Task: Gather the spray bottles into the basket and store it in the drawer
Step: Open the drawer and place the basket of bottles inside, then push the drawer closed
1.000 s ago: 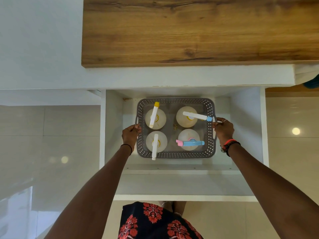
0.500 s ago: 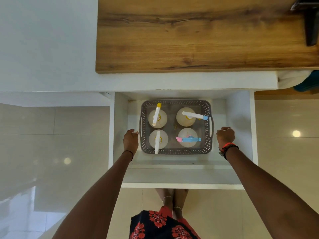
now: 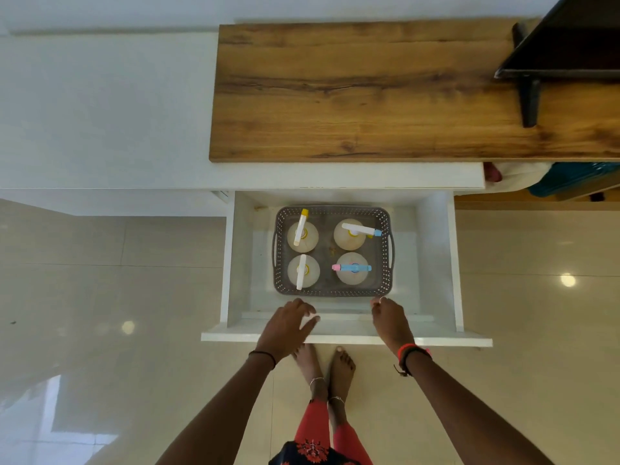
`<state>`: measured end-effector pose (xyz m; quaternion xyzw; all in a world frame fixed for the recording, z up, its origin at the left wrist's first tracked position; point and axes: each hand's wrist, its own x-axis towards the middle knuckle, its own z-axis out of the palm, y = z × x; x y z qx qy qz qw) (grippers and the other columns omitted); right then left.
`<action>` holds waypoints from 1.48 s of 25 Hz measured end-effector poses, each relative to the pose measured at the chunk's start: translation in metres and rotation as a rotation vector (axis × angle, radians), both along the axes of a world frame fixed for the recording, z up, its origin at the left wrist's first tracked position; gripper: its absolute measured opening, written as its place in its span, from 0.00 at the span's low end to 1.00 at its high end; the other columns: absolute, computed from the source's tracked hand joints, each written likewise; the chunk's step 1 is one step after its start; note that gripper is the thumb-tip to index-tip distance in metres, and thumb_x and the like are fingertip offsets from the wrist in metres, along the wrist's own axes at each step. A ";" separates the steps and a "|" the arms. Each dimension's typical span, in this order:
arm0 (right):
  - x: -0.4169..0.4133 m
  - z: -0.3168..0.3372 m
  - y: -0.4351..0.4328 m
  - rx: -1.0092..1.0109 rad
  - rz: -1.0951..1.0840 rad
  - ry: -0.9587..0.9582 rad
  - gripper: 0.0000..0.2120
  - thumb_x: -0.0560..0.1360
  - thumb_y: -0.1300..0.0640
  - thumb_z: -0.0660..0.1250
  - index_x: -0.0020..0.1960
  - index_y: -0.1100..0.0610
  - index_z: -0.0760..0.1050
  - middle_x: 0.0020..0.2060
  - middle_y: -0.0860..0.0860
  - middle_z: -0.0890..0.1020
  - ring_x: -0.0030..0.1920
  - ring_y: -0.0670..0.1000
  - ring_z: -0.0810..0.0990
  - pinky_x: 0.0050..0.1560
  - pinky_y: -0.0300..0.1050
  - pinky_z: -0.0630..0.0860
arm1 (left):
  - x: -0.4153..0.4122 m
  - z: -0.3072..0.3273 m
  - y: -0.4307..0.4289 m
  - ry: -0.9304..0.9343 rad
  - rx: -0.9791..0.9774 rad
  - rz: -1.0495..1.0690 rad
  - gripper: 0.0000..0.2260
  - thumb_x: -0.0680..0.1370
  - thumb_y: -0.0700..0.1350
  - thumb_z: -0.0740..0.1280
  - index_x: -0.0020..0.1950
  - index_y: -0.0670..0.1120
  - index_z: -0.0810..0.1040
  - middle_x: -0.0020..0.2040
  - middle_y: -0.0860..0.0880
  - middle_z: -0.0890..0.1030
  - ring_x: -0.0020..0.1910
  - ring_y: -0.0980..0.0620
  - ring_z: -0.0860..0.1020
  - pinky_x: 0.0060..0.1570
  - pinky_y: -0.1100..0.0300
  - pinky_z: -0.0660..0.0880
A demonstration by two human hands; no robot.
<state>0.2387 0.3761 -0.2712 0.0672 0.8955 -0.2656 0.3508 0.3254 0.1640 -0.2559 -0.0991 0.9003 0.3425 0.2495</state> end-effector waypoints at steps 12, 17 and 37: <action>0.027 0.006 0.007 -0.038 0.570 -0.053 0.16 0.75 0.50 0.66 0.61 0.54 0.74 0.56 0.50 0.78 0.59 0.50 0.76 0.57 0.42 0.73 | 0.018 -0.004 0.038 -0.025 -0.271 -0.274 0.14 0.82 0.48 0.57 0.65 0.49 0.72 0.64 0.51 0.74 0.61 0.51 0.73 0.60 0.60 0.69; 0.019 0.010 -0.002 0.041 0.768 0.110 0.15 0.75 0.52 0.67 0.58 0.57 0.73 0.54 0.52 0.78 0.56 0.52 0.75 0.53 0.43 0.74 | 0.017 -0.005 0.040 -0.010 -0.295 -0.254 0.13 0.81 0.48 0.57 0.65 0.49 0.72 0.64 0.51 0.75 0.62 0.52 0.73 0.61 0.60 0.68; -0.013 0.016 -0.047 -0.199 -0.585 -0.162 0.07 0.76 0.60 0.65 0.46 0.64 0.72 0.39 0.63 0.79 0.37 0.57 0.79 0.41 0.52 0.81 | -0.047 0.013 0.049 -0.176 0.269 1.494 0.14 0.76 0.46 0.69 0.52 0.39 0.68 0.52 0.39 0.76 0.52 0.39 0.76 0.59 0.49 0.74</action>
